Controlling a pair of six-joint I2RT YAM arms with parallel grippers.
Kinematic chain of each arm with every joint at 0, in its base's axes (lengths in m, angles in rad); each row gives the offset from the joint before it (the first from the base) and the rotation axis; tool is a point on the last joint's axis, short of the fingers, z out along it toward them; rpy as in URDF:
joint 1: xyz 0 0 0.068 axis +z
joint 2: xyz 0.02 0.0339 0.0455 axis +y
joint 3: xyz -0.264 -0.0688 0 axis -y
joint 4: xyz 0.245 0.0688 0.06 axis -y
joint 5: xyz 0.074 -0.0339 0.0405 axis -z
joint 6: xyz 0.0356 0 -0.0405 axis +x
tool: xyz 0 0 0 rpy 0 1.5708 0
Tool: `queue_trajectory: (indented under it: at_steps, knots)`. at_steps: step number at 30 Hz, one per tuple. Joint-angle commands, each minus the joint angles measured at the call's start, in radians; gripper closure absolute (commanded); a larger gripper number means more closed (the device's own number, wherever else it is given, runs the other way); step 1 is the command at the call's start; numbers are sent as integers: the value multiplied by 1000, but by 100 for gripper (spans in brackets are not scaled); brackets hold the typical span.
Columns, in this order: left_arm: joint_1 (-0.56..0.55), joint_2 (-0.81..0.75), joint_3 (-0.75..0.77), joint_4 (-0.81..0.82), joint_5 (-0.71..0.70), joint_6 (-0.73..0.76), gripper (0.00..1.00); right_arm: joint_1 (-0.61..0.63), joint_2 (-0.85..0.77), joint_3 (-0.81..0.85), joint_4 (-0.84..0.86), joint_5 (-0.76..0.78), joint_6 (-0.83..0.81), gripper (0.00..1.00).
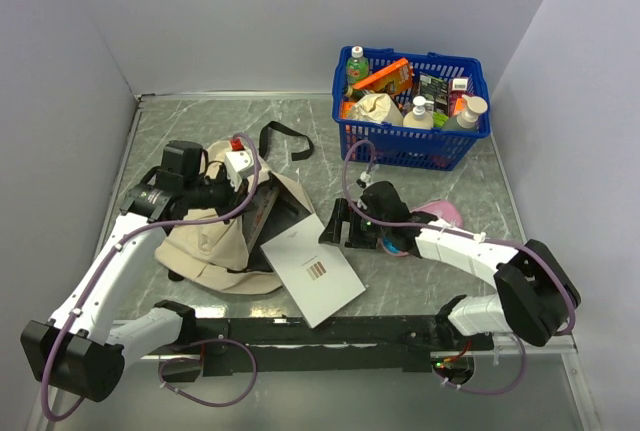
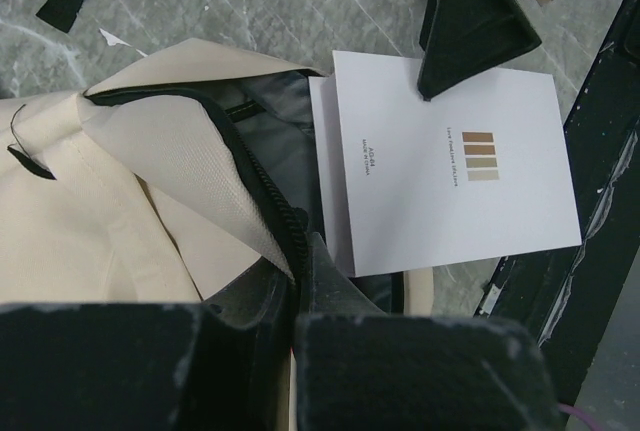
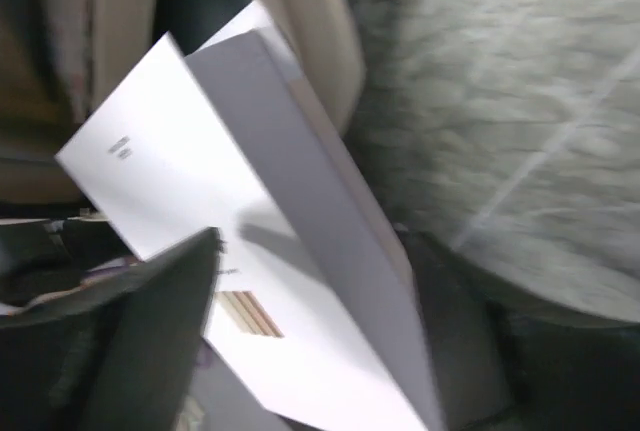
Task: Pack the student bag
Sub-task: Pick up the book from the center of the board.
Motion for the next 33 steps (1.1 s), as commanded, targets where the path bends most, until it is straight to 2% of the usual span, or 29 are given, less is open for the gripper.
queue_trajectory:
  at_steps: [1, 6, 13, 22, 28, 30, 31, 33]
  knots:
    - [-4, -8, 32, 57, 64, -18, 99, -41, -24, 27, -6, 34, -140, 0]
    - [-6, -7, 32, 57, 67, -21, 99, -98, 39, -3, 88, -123, -211, 0]
    - [-6, -16, 28, 48, 61, -10, 99, -127, 180, -107, 325, -400, -155, 0]
    - [-4, -19, 20, 51, 58, -6, 99, -138, 282, -172, 585, -599, -61, 0]
    - [-6, -21, 14, 48, 52, 4, 99, -152, 349, -230, 799, -665, 59, 1]
    - [-6, -21, 15, 50, 52, 4, 99, -155, 377, -236, 859, -694, 92, 5]
    - [-6, -21, 14, 51, 52, 2, 99, -153, 403, -236, 908, -704, 124, 14]
    - [-4, -19, 15, 50, 50, 5, 99, -152, 424, -236, 967, -734, 160, 24]
